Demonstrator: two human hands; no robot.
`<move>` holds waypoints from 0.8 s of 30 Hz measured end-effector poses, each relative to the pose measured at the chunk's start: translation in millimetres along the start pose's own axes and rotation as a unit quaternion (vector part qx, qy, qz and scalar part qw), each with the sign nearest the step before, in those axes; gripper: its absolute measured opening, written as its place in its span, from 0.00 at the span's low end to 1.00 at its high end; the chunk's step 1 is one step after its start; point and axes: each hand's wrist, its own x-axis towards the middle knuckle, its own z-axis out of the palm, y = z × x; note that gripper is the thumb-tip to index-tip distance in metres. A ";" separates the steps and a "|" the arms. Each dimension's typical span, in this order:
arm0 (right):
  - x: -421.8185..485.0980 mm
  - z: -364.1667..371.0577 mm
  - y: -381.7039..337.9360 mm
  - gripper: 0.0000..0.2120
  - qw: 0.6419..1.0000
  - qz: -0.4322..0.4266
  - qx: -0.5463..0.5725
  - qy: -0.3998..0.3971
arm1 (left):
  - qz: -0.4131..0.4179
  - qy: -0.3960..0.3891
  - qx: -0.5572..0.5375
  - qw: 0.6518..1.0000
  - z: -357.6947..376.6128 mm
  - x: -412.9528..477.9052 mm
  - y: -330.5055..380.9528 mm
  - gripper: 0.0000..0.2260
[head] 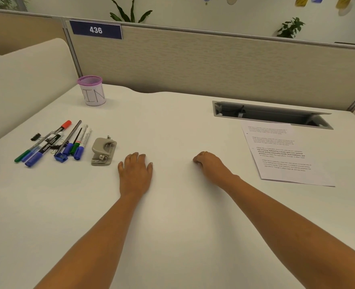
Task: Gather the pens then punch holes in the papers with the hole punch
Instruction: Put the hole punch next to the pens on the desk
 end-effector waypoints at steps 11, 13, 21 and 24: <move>0.7 -3.2 -3.5 0.13 0.996 -0.005 -0.088 -0.012 | 0.004 -0.007 0.003 1.000 -0.8 -1.7 -0.5 0.19; 3.2 -4.3 -7.0 0.13 0.995 0.003 -0.096 -0.011 | 0.003 -0.009 0.004 1.000 -1.1 -1.5 -0.4 0.19; 8.2 -3.8 -15.2 0.12 0.994 0.005 -0.110 0.008 | -0.002 -0.010 0.007 1.000 -0.6 -1.3 0.8 0.19; 11.3 -2.4 -14.1 0.12 0.994 0.003 -0.105 0.005 | -0.005 -0.004 0.001 1.000 -0.5 -2.3 0.1 0.19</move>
